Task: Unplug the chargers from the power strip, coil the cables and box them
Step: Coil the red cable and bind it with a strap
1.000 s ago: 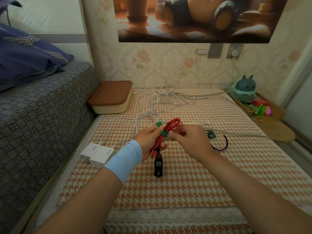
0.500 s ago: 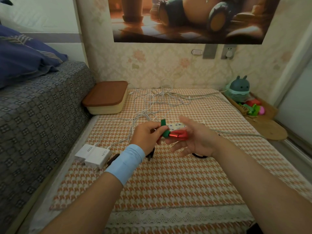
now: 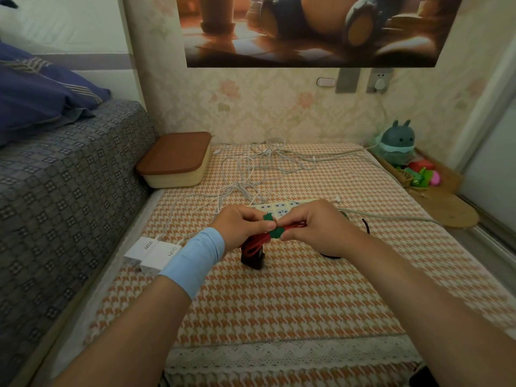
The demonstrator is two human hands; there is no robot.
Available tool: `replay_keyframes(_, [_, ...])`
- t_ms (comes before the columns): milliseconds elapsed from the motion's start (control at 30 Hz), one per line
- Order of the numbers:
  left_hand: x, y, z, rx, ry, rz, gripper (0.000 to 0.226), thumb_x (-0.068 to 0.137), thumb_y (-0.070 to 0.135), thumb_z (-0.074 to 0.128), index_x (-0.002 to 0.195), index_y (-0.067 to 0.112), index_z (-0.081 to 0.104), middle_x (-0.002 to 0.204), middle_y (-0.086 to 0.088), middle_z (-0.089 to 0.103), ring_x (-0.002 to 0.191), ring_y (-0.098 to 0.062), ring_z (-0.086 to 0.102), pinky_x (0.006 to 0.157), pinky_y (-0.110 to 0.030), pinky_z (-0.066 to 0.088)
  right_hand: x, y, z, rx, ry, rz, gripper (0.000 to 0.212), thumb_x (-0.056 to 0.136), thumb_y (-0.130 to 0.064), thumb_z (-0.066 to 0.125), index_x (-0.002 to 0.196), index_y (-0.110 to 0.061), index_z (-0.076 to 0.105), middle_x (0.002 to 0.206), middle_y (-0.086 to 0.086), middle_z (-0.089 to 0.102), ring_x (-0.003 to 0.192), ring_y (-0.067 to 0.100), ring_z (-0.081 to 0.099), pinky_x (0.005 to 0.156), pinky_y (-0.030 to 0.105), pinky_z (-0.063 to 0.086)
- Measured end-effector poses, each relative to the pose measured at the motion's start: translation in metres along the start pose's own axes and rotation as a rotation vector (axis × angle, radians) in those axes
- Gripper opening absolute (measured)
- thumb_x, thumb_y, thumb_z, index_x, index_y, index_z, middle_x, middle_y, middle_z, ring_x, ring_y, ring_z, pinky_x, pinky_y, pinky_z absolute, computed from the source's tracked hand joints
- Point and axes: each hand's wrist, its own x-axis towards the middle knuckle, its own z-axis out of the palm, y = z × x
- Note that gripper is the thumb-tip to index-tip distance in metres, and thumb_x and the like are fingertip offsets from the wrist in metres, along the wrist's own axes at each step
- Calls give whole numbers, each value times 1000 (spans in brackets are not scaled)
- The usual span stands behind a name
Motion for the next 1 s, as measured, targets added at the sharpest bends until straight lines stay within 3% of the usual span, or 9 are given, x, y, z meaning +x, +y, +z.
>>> replay_keyframes(133, [0, -2, -4, -9, 5, -22, 13, 78, 15, 79, 88, 7, 76, 88, -14, 75, 73, -18, 67, 75, -29, 57, 1, 0, 4, -137, 23, -136, 23, 84, -23, 81, 105, -33, 80, 83, -21, 73, 79, 0, 65, 72, 23, 53])
replay_keyframes(300, [-4, -5, -8, 41, -46, -37, 11, 78, 17, 79, 89, 17, 77, 87, 1, 76, 79, -11, 69, 72, -21, 54, 0, 0, 10, -216, 103, -298, 15, 83, -25, 82, 97, -29, 82, 86, -15, 77, 77, -4, 65, 68, 6, 44])
replay_keyframes(367, [-7, -4, -11, 87, -132, -76, 17, 82, 22, 76, 98, 16, 77, 86, 6, 76, 80, -6, 69, 73, -17, 51, -1, -3, 12, -243, 141, -358, 10, 82, -27, 83, 92, -29, 83, 84, -15, 77, 77, 0, 67, 68, 12, 49])
replay_keyframes(467, [-9, 0, -17, 169, -157, -100, 19, 81, 33, 75, 92, 17, 79, 75, 9, 72, 72, -1, 61, 72, -16, 46, -2, -8, 14, -275, 216, -417, 8, 79, -31, 85, 83, -26, 80, 79, -14, 73, 73, 3, 65, 63, 30, 55])
replay_keyframes(567, [-7, 3, -19, 166, -130, -91, 27, 67, 45, 82, 84, 23, 80, 89, -4, 74, 85, -12, 62, 86, -29, 48, 0, -10, 13, -231, 261, -322, 20, 80, -31, 84, 91, -25, 68, 85, -14, 65, 80, 6, 60, 69, 34, 53])
replay_keyframes(667, [-3, 1, -13, 148, -45, -119, 21, 65, 30, 88, 83, 22, 80, 82, 5, 75, 82, -9, 67, 75, -20, 49, 1, -9, 13, -152, 142, -212, 25, 83, -22, 71, 105, -29, 61, 99, -14, 57, 91, 5, 57, 78, 34, 53])
replay_keyframes(767, [-4, 0, 0, 227, -22, -60, 17, 64, 18, 90, 77, 21, 79, 74, 7, 74, 71, -5, 67, 70, -18, 50, 1, -6, 14, -77, 43, -51, 7, 91, -28, 69, 98, -28, 67, 100, -15, 59, 89, 2, 59, 78, 28, 51])
replay_keyframes(900, [-3, -3, 9, 253, -5, 20, 19, 60, 15, 92, 72, 20, 78, 72, 2, 75, 73, -11, 71, 75, -25, 56, 4, 2, 13, 136, -20, 120, 12, 89, -29, 77, 96, -20, 75, 91, -6, 73, 76, 12, 69, 70, 30, 58])
replay_keyframes(1000, [-2, -4, 18, 438, 2, 58, 21, 58, 22, 93, 70, 18, 76, 70, 5, 73, 66, -7, 67, 65, -17, 53, 4, 11, 8, 170, -178, 239, 11, 89, -24, 77, 97, -18, 81, 84, 0, 78, 71, 15, 72, 70, 29, 60])
